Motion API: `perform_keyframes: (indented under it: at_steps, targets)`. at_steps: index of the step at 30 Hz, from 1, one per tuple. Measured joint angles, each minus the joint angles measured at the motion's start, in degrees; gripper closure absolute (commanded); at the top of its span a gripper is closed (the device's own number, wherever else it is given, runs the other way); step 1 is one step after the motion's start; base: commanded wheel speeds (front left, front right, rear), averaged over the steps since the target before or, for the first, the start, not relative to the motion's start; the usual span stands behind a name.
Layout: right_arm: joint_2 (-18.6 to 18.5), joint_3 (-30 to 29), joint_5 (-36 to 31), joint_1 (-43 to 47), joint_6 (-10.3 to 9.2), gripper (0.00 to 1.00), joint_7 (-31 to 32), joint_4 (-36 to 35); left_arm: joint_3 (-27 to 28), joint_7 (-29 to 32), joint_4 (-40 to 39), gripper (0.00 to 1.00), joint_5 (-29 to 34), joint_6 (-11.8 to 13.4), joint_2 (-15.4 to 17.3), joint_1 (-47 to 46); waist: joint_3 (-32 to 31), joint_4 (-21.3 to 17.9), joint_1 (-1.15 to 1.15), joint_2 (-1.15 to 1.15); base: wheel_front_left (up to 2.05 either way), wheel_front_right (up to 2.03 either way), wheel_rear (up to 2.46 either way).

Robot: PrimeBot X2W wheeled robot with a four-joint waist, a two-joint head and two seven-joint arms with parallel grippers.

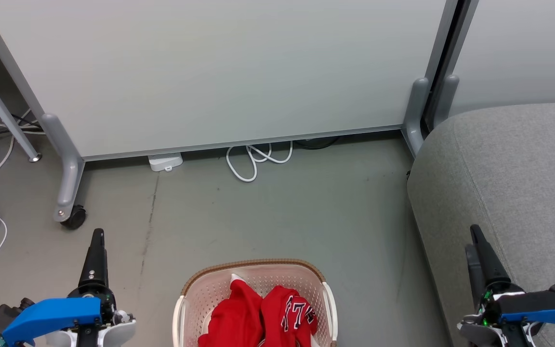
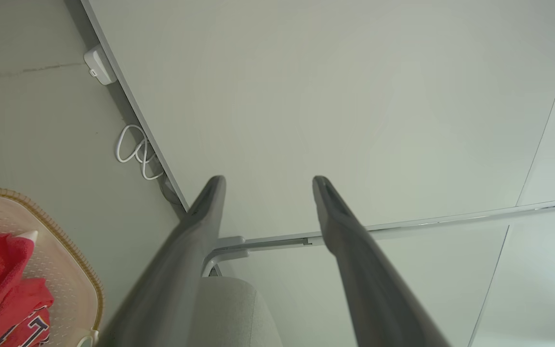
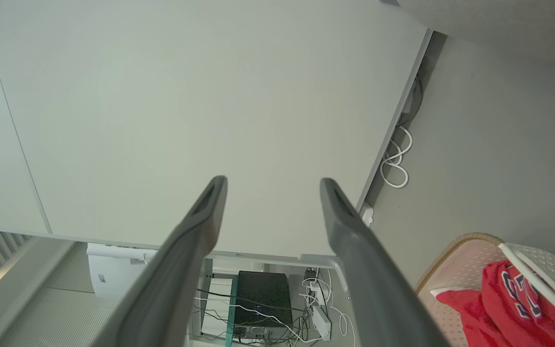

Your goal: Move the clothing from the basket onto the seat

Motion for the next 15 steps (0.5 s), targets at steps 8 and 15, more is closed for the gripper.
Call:
perform_keyframes:
  at_steps: [8, 15]
  targets:
    - [-0.01, 1.3, -9.12, -0.04, 0.0, 0.0, -1.92, -1.44, -1.32, -1.9, -1.62, 0.0, 9.82, 0.93, 0.02, -0.1, 0.06, 0.21, 0.0, 0.0, 0.0, 0.0, 0.0]
    - [-0.01, 2.26, -17.74, -0.08, 0.0, 0.0, -3.27, -2.2, -2.96, -3.33, -2.46, 0.0, 18.31, 2.41, 0.04, -0.23, 0.11, 0.37, 0.0, 0.0, 0.0, 0.0, 0.0]
